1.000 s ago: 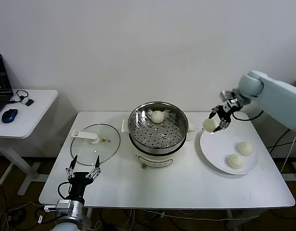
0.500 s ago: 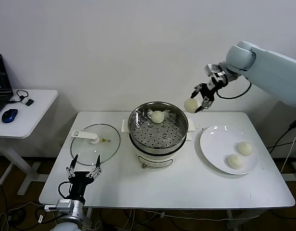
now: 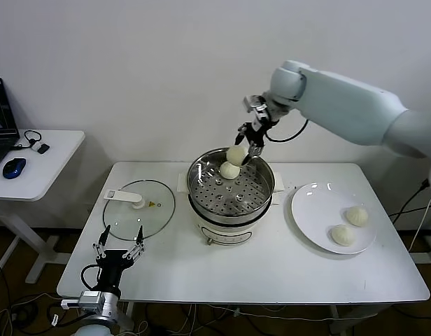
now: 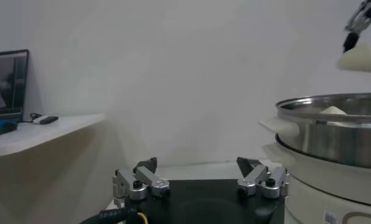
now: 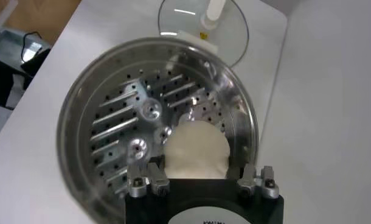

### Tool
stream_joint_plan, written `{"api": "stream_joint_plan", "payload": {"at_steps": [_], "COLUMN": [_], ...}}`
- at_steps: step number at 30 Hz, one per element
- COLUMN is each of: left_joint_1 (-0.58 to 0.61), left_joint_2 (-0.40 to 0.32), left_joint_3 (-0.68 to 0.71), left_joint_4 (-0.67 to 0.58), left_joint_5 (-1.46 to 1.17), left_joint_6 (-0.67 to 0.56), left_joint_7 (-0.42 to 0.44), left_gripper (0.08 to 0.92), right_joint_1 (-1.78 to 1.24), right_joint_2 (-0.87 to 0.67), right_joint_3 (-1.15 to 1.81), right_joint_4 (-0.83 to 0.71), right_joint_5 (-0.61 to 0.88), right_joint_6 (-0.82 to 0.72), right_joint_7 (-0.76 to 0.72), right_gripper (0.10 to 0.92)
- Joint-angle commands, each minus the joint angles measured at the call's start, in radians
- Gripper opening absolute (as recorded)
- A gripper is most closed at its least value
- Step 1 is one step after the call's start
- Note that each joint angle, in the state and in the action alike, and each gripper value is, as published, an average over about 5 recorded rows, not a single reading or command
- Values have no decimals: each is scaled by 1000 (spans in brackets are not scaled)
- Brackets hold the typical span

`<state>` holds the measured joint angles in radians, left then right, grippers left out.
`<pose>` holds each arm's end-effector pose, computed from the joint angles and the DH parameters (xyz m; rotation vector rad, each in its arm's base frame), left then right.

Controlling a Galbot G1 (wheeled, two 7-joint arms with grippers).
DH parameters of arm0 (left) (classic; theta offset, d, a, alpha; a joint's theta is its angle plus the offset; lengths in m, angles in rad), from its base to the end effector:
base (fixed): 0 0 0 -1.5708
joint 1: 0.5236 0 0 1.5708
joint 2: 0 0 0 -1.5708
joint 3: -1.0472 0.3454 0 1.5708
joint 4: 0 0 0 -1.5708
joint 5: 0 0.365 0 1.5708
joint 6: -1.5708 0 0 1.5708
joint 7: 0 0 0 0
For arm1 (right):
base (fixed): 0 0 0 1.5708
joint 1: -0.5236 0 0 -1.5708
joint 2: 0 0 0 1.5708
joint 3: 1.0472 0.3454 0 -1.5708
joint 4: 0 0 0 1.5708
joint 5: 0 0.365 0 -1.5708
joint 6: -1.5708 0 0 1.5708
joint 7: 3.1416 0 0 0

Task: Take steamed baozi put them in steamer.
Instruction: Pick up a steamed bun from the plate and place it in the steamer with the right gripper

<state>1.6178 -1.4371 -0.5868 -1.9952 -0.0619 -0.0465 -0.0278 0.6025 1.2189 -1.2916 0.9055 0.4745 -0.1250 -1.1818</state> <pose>0.1764 0.0468 -0.3397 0.0333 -3.0444 -0.1327 0.6353 0.0648 -0.0195 1.6021 -1.3886 1.4387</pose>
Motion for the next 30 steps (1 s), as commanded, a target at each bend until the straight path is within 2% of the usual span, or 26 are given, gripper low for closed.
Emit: {"api": "stream_joint_plan", "payload": {"at_steps": [1, 30], "left_joint_1": [0, -11], "left_joint_2": [2, -1], "left_joint_3": [0, 1], "left_joint_4": [4, 7], "left_joint_5": [-2, -1], "left_joint_6": [-1, 2], "left_joint_7": [0, -1], "left_gripper": [823, 823], "right_joint_1": [-77, -156], "right_joint_2": [192, 223], "right_joint_3": [10, -5], "right_joint_4": [-123, -157], "right_joint_5": [-20, -79], "right_joint_6": [-6, 9], "right_joint_7": [2, 6], "right_gripper": [687, 687]}}
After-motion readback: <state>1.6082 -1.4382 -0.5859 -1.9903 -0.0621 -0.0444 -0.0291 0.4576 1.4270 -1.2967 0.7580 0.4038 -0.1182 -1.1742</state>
